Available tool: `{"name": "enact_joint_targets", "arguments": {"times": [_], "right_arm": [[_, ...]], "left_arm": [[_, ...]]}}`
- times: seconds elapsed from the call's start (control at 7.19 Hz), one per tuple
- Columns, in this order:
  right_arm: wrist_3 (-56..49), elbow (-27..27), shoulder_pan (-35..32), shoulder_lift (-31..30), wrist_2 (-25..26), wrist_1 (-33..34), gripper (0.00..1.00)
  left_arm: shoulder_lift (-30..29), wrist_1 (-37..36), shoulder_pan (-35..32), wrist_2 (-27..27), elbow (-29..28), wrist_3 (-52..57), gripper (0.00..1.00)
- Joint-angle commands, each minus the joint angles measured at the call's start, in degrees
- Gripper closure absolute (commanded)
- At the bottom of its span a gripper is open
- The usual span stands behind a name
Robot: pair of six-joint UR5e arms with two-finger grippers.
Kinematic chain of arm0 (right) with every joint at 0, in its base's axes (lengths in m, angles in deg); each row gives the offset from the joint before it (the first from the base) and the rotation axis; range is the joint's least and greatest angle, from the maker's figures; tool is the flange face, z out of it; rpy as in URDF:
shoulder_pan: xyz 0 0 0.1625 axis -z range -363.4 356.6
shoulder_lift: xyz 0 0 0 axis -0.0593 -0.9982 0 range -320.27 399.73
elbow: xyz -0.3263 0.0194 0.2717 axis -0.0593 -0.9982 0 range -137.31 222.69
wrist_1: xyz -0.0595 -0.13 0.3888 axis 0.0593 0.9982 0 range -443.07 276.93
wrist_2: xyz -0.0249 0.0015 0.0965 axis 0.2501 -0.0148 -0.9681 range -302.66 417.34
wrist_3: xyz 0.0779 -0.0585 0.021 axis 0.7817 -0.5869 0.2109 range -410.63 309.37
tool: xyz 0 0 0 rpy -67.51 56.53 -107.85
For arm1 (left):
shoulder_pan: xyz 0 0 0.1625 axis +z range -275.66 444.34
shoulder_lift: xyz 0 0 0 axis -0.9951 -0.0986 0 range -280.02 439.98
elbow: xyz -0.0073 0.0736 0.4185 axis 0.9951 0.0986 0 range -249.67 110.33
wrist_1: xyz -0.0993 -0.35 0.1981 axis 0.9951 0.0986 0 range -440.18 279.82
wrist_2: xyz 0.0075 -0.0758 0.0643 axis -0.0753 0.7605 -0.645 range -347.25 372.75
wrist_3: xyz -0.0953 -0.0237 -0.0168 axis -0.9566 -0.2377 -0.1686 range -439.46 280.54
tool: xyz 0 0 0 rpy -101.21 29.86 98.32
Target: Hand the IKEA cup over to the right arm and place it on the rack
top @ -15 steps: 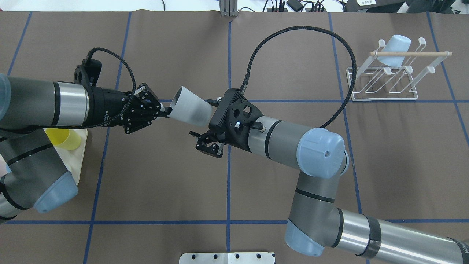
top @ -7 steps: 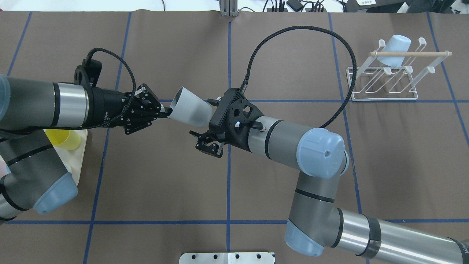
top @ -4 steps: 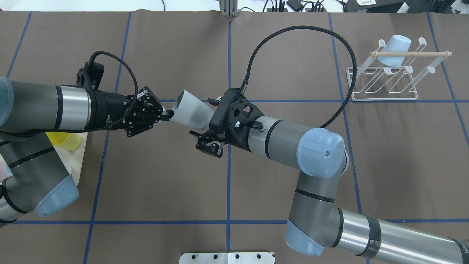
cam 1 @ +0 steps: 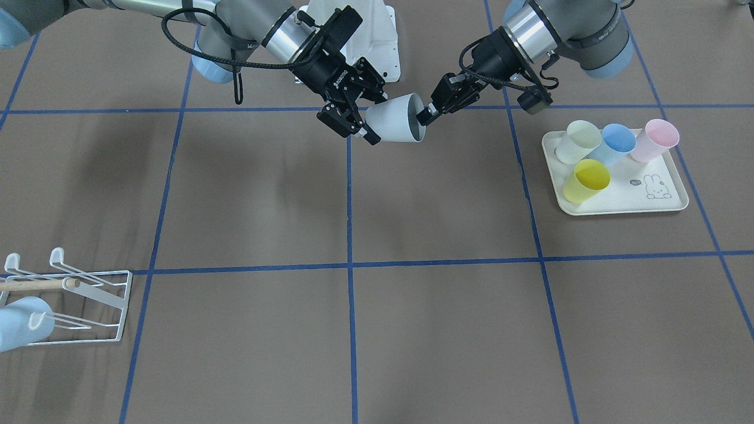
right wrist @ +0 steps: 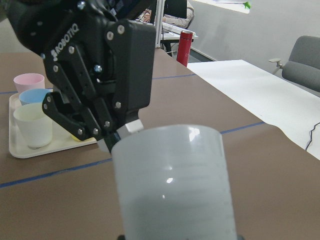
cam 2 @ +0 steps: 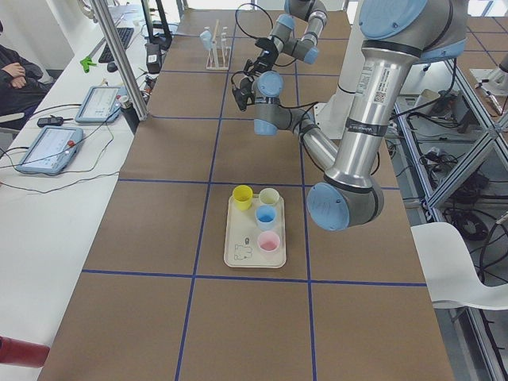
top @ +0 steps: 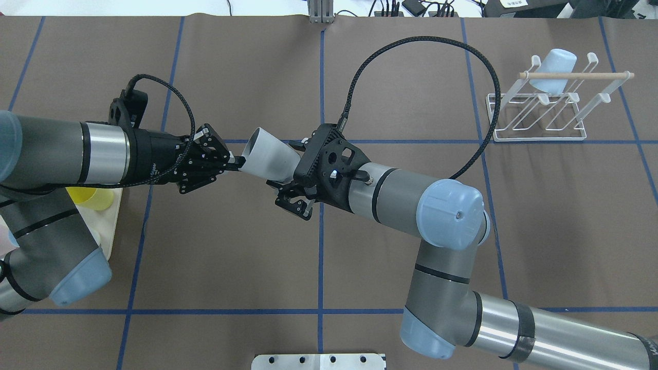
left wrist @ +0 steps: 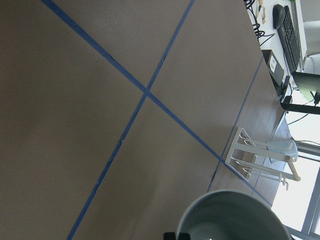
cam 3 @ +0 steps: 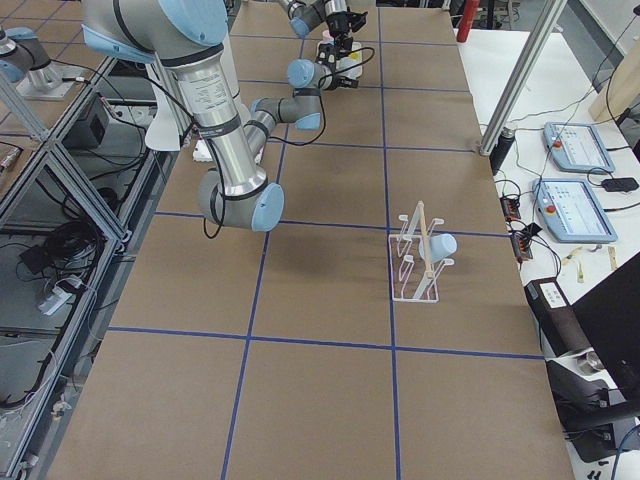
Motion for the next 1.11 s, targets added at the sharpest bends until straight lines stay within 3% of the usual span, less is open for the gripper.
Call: {"name": "enact_joint_targets", "arguments": {"times": [0.0,0.56,0.7,0.83,0.97], "right_arm": [[0.1,0.2,0.0,0.1,0.0,0.0,0.53],[0.0,0.4,-0.2,-0.1,0.0,0.0,0.56],[0.1,0.3,-0.4,-0.1,0.5,0.1,0.73],[0.1,0.0,-0.8,-0.3,2.6,0.8,1.00],[0.4,-0.6,-1.9,-1.4,4.0,2.2,1.00]], "left_arm": [[0.1,0.1,0.0,0.2,0.0,6.6,0.01],[2.3,0.0,-1.8,3.0,0.2,15.7,0.00],[4.8,0.0,-4.6,5.8,0.0,19.7,0.00],[8.8,0.3,-6.6,8.2,0.1,27.4,0.00],[11.6,0.1,-7.6,8.5,0.2,33.2,0.00]]}}
